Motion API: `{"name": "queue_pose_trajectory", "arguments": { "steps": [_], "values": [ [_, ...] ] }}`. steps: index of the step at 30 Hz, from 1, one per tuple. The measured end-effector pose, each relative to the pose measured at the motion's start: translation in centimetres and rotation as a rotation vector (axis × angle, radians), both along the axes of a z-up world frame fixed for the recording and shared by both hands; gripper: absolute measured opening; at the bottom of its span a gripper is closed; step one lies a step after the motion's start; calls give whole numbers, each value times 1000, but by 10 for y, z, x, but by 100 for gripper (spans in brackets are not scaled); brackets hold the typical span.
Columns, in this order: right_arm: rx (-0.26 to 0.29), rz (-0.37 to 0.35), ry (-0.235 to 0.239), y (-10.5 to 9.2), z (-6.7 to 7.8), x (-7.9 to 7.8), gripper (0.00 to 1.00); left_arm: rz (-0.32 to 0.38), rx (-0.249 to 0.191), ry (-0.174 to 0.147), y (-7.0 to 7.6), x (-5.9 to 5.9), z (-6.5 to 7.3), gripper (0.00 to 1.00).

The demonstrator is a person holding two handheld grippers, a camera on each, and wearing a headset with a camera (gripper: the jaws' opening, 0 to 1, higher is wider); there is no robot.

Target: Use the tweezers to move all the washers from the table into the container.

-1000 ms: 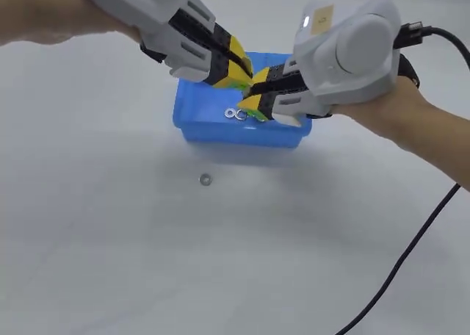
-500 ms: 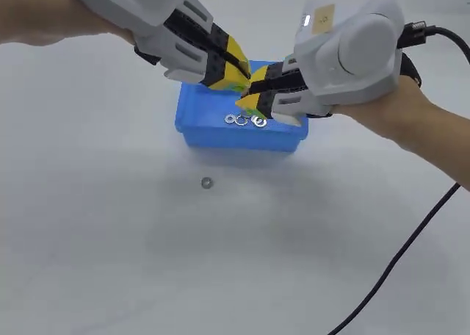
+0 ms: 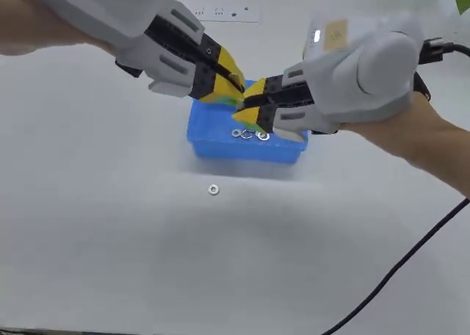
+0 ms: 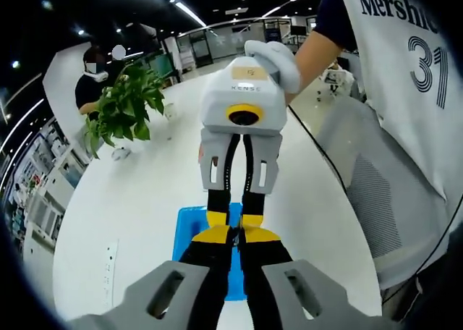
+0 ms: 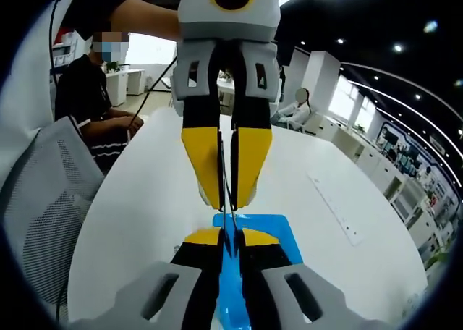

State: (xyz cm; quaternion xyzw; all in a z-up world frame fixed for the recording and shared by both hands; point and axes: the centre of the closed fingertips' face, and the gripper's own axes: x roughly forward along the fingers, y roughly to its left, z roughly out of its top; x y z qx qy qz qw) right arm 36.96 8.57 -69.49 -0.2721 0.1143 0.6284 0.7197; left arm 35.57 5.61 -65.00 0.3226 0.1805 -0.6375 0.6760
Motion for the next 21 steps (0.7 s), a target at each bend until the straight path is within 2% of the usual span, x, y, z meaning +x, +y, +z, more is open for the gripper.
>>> {"name": "queue_pose_trajectory", "arguments": {
  "steps": [2, 5, 12, 21],
  "values": [
    [4, 10, -4, 2, 5, -10, 9, 3, -1, -5, 2, -9, 4, 7],
    [0, 32, -9, 4, 4, -22, 9, 6, -1, -6, 4, -24, 6, 7],
    [-13, 67, 1, 10, -2, -48, 9, 13, 8, 17, 9, -53, -1, 7],
    [-36, 96, 29, 15, -15, -72, 9, 38, 2, 45, 12, -74, -12, 7]
  ]
}}
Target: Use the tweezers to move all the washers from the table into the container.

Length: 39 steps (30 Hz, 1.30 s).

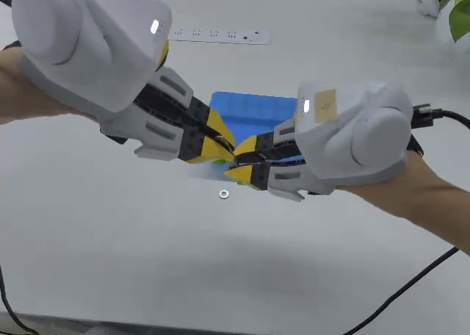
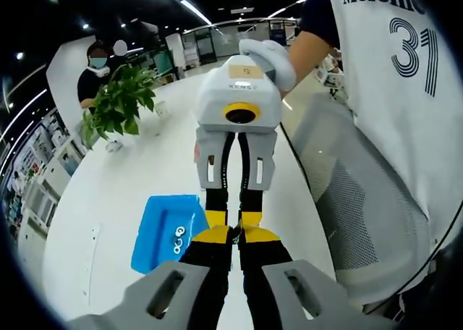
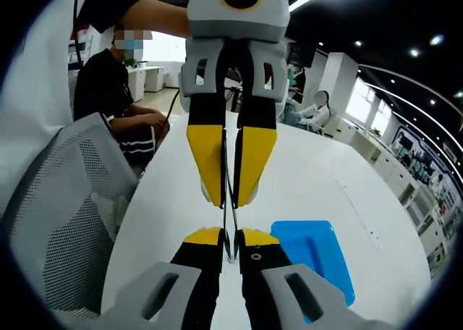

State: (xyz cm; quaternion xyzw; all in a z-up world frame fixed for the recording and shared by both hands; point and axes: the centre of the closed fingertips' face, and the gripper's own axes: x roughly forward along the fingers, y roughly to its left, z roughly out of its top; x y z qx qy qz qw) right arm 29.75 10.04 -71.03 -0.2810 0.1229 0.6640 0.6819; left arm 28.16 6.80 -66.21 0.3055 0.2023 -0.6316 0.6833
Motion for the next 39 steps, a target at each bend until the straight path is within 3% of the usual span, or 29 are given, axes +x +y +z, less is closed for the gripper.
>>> {"name": "queue_pose_trajectory", "arguments": {
  "steps": [6, 15, 18, 21, 28, 35, 39],
  "values": [
    [-8, 12, 18, 6, -10, -8, 9, 25, -2, 18, 2, -8, -9, 7],
    [-27, 18, 46, 13, -26, -10, 9, 53, 0, 42, 12, -7, -25, 7],
    [-42, 14, 45, 13, -33, -6, 9, 66, 5, 40, 16, -1, -32, 7],
    [-45, 8, 49, 14, -37, -3, 10, 86, -1, 61, 18, 4, -35, 8],
    [-50, -13, 57, 20, -47, 9, 10, 91, 16, 59, 25, 16, -45, 8],
    [-63, -19, 53, 24, -56, 14, 10, 101, 23, 76, 30, 24, -55, 8],
    [-59, -29, 78, 24, -60, 14, 10, 96, 30, 78, 28, 26, -58, 7]
  ]
}}
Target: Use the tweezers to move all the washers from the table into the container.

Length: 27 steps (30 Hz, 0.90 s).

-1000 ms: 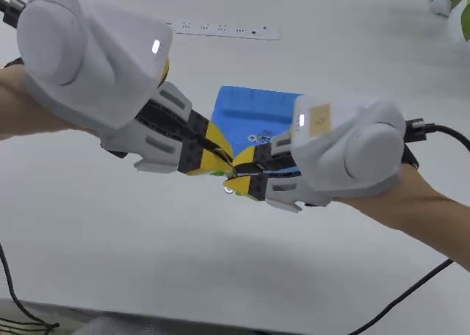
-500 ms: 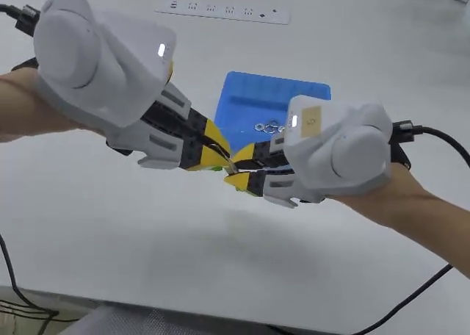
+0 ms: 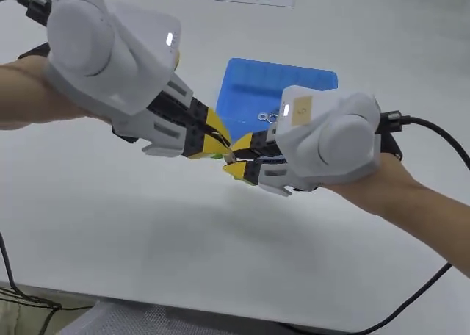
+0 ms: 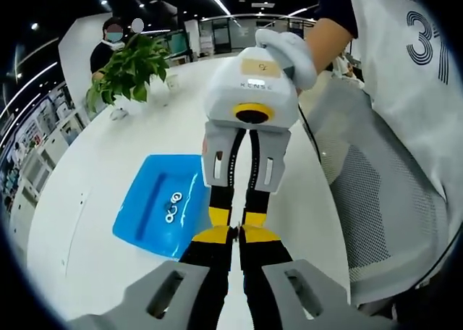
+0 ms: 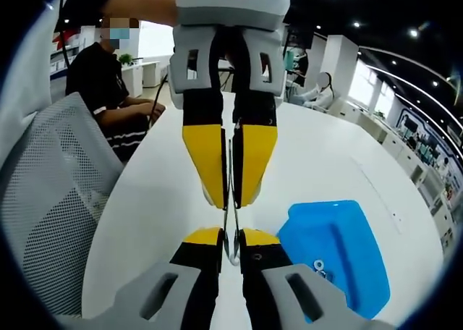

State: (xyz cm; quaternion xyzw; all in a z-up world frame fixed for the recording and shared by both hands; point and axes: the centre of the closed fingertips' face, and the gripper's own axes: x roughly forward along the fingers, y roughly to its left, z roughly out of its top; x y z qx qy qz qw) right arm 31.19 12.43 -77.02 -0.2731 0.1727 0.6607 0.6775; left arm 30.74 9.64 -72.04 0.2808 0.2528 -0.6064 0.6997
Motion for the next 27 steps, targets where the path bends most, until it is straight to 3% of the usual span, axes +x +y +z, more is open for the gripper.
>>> {"name": "queue_pose_trajectory", "arguments": {
  "steps": [6, 21, 27],
  "values": [
    [5, -8, 5, 0, -2, 2, 10, -9, 2, -5, -1, 2, -2, 7],
    [-1, -8, 11, -1, -8, 4, 10, -21, 11, 12, -3, 5, -9, 7],
    [7, -16, 34, -3, -11, 5, 10, -23, 10, 24, -4, 6, -12, 7]
  ]
}}
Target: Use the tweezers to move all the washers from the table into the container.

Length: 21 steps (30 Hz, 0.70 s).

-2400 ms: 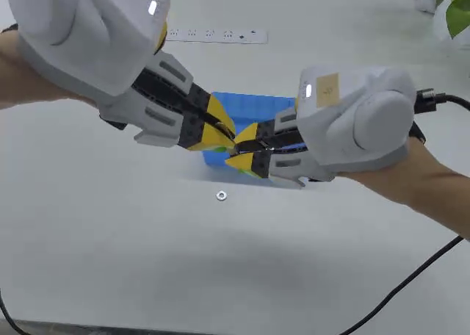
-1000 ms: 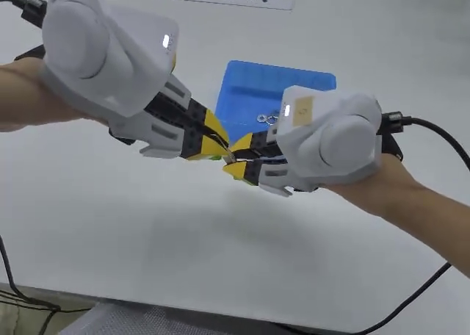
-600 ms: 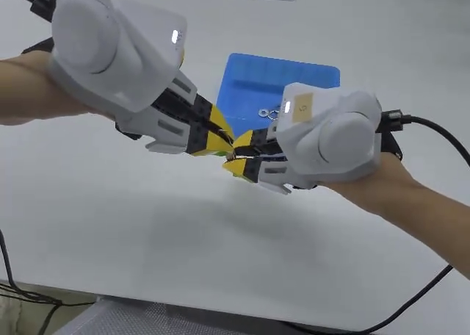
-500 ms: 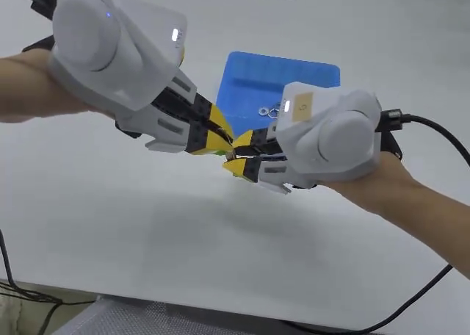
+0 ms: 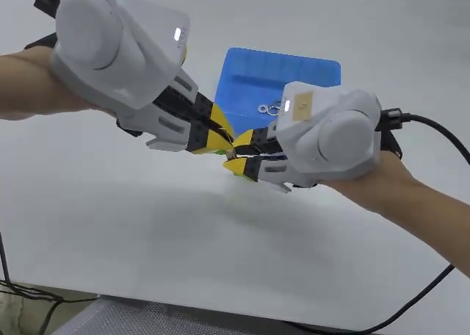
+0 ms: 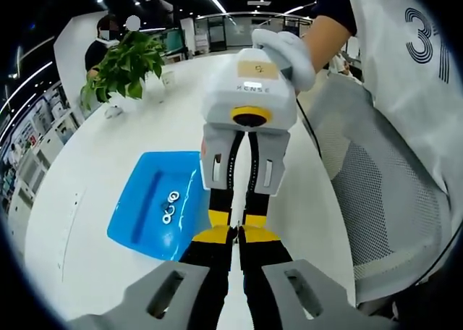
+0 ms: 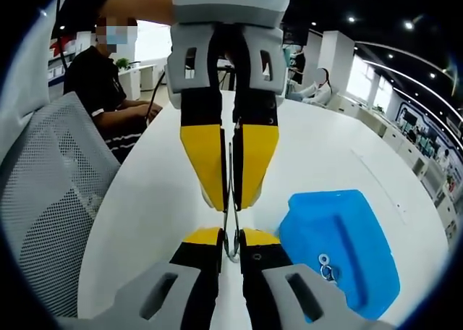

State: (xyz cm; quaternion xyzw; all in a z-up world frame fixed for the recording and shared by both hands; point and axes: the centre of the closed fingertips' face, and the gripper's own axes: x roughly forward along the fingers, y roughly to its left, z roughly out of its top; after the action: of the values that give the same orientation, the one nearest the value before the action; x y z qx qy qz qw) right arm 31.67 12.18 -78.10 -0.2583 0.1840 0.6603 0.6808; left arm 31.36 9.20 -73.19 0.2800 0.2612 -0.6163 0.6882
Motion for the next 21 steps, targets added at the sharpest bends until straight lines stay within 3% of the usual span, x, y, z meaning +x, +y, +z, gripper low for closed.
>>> {"name": "queue_pose_trajectory", "arguments": {
  "steps": [11, 16, 21],
  "values": [
    [-15, 10, -15, -2, -4, 0, 10, 3, -7, 16, -4, 1, 0, 7],
    [-10, -5, 14, -3, -3, 2, 10, 4, -7, 20, -5, 3, 1, 7],
    [-19, 6, 13, -3, -3, 0, 9, -1, 0, 29, -5, 0, 1, 7]
  ]
}}
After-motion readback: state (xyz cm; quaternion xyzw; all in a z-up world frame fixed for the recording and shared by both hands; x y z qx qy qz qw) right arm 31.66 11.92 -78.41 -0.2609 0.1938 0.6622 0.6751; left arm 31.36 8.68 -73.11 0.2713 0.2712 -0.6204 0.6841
